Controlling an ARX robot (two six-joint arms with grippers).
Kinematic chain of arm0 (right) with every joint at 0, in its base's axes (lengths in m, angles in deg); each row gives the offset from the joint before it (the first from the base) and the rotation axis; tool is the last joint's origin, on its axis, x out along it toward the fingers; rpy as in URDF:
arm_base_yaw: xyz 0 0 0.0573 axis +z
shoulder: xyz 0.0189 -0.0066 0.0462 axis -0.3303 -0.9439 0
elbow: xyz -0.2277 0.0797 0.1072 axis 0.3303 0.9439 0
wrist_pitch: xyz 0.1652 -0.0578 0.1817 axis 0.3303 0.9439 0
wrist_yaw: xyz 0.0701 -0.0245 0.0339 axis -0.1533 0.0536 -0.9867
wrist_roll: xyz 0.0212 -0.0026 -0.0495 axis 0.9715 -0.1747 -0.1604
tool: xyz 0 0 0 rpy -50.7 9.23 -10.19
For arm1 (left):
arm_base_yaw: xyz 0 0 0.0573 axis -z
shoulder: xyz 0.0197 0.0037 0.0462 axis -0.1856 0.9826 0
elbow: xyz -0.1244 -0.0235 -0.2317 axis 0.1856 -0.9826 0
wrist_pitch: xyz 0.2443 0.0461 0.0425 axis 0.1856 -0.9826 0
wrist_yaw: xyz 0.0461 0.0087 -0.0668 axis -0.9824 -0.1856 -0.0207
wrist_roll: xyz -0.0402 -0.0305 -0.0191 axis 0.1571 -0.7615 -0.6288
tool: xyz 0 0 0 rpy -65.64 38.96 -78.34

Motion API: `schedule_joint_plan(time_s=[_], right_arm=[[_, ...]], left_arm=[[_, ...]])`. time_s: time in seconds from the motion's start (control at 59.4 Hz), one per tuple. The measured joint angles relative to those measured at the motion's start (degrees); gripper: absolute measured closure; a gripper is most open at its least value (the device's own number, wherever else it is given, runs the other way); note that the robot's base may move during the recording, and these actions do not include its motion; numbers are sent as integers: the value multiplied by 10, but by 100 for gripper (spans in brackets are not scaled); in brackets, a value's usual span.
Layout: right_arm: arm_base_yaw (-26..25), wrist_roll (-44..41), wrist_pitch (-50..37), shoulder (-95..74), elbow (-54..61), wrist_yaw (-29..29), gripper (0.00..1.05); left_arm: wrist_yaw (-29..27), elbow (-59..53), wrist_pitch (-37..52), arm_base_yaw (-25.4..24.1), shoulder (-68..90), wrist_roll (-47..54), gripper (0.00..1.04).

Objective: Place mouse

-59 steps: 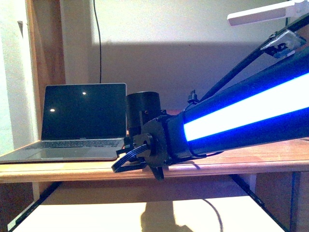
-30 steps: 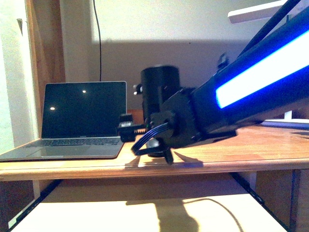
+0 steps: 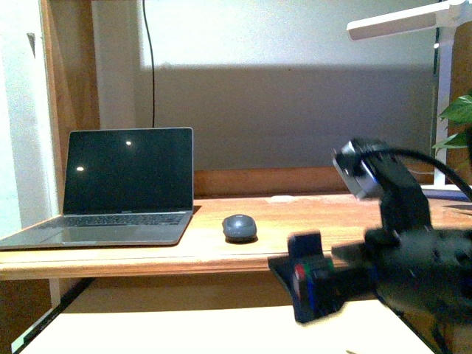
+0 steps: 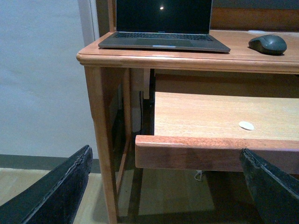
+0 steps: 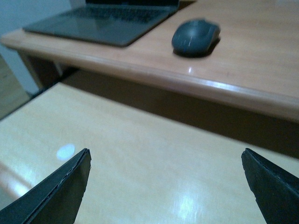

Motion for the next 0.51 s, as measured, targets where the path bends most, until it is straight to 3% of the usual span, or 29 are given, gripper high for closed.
schedule_joint_plan(time_s=[0.152,0.505], right_arm=[[-13,0,-31,20,78,-24,7],[-23,-4,-69,20,141,-51,7]], left_arm=[[0,0,0,0,0,0,8],[0,0,0,0,0,0,8]])
